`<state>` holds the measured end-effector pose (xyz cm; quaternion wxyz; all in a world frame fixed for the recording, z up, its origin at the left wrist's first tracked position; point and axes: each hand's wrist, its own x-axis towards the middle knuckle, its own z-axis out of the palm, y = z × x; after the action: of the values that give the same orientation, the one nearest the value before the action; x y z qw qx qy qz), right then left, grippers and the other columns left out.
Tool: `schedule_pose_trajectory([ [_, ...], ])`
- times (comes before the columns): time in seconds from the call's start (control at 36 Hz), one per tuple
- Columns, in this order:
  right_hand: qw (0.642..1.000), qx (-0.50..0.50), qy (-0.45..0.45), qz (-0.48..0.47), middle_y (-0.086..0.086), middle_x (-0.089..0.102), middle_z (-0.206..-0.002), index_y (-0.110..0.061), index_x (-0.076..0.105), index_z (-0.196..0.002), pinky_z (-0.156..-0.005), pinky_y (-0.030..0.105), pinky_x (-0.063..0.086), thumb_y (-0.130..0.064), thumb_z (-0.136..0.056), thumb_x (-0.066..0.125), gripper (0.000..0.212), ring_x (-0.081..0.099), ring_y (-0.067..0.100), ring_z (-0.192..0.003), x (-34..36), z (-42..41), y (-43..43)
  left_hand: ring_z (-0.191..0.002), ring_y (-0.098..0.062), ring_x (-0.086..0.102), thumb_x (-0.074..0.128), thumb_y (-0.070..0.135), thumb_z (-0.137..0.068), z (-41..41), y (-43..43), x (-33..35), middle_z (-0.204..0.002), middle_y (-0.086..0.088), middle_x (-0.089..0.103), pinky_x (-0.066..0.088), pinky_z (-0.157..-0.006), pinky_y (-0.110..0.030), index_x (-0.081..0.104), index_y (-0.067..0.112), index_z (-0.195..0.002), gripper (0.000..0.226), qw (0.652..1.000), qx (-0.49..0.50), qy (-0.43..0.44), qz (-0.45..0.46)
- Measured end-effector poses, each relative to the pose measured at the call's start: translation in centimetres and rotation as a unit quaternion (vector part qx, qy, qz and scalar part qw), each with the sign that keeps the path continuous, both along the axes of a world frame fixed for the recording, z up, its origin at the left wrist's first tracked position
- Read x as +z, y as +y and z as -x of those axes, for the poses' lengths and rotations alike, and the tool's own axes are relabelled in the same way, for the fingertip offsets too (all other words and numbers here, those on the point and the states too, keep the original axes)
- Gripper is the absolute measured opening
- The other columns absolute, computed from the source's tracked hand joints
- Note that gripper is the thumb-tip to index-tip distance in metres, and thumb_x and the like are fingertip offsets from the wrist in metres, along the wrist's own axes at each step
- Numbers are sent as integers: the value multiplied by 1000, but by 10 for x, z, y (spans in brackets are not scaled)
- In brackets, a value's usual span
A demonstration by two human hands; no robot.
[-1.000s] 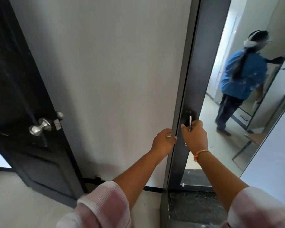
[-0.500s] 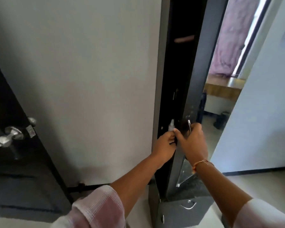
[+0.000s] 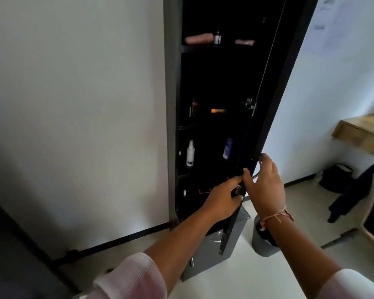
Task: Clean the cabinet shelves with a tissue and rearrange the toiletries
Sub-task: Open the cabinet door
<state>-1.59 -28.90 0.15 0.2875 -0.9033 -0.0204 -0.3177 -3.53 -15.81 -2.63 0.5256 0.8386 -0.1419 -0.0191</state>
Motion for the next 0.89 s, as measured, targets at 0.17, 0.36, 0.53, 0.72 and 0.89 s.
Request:
schedule_pose_trajectory([
  [0.17, 999, -14, -41, 10, 10, 54, -132, -24, 20, -147, -76, 44, 61, -34, -94, 56, 65, 67, 30, -100, 3, 13, -23, -125, -5, 48, 62, 22, -92, 5, -3, -16, -139, 9, 50, 43, -102, -23, 34, 34, -142, 59, 996, 73, -36, -30],
  [0.36, 984, -78, -95, 125, 14, 14, -160, -13, 7, -155, -93, 50, 52, -16, -93, 59, 81, 38, 39, -133, -6, 12, -58, -144, -12, 30, 64, 24, -91, 12, -7, -21, -161, 7, 17, 34, -115, -42, 20, 25, -152, 75, 988, 71, -69, -118],
  [0.53, 963, -88, -94, 235, 17, -11, -162, -5, 4, -156, -112, 50, 29, -3, -83, 64, 94, 2, 36, -150, -6, 5, -95, -150, -13, 11, 64, 27, -91, 8, -29, -14, -162, 5, 13, 26, -119, -39, 18, 22, -153, 77, 975, 91, -112, -168],
  [0.72, 944, -109, -56, 306, 16, -15, -162, -11, 2, -156, -120, 54, 7, -13, -85, 68, 97, -8, 36, -150, 2, 2, -135, -150, -13, 6, 64, 32, -91, 3, -66, -12, -162, 5, 10, 20, -118, -34, 16, 20, -153, 80, 959, 94, -148, -221],
  [0.89, 930, -124, -47, 342, 15, -11, -163, -6, 7, -156, -119, 54, 0, -11, -82, 55, 88, -10, 34, -150, 5, -6, -162, -150, -14, 2, 64, 39, -89, -1, -92, -15, -162, 4, 8, 17, -118, -36, 15, 19, -154, 84, 946, 114, -168, -254],
])
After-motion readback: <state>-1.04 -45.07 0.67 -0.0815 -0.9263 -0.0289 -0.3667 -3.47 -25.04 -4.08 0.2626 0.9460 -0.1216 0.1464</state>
